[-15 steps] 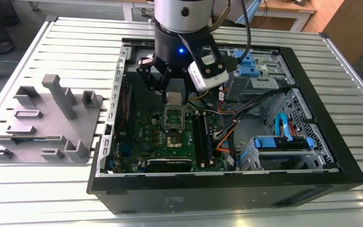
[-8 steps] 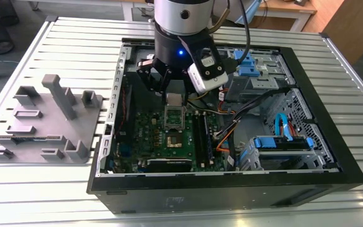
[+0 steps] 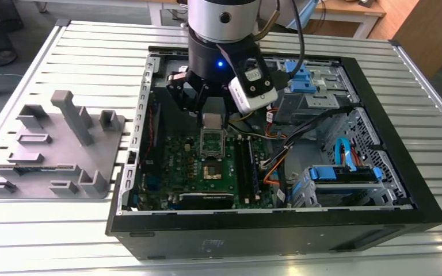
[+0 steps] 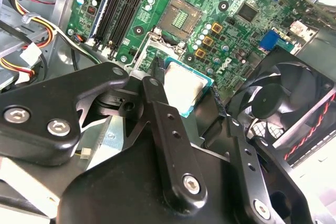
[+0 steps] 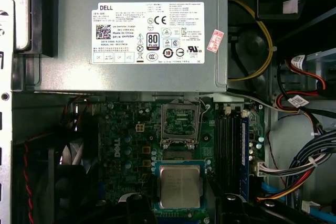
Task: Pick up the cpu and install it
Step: 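Place the cpu into insertion slot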
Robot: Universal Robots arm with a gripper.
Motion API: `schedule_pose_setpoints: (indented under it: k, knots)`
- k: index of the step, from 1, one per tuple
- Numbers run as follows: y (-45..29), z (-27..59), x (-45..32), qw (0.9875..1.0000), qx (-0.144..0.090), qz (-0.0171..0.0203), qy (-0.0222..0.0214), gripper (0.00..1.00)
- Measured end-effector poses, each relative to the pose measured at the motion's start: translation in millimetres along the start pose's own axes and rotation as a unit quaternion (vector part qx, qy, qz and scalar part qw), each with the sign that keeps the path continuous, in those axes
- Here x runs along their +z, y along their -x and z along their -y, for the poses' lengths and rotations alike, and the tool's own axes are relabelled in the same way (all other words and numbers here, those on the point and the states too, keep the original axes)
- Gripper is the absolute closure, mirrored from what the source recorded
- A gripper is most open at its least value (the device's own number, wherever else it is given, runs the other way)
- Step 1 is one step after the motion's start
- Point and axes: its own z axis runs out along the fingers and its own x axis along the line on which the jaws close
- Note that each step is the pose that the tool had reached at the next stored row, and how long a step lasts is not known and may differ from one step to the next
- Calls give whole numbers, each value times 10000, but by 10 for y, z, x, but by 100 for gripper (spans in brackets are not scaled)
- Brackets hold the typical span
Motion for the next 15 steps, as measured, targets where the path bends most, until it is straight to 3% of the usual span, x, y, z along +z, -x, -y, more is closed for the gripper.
schedule_pose_setpoints:
  k: [15]
  knots:
    - [0, 56, 140, 10000, 0, 0, 0, 53]
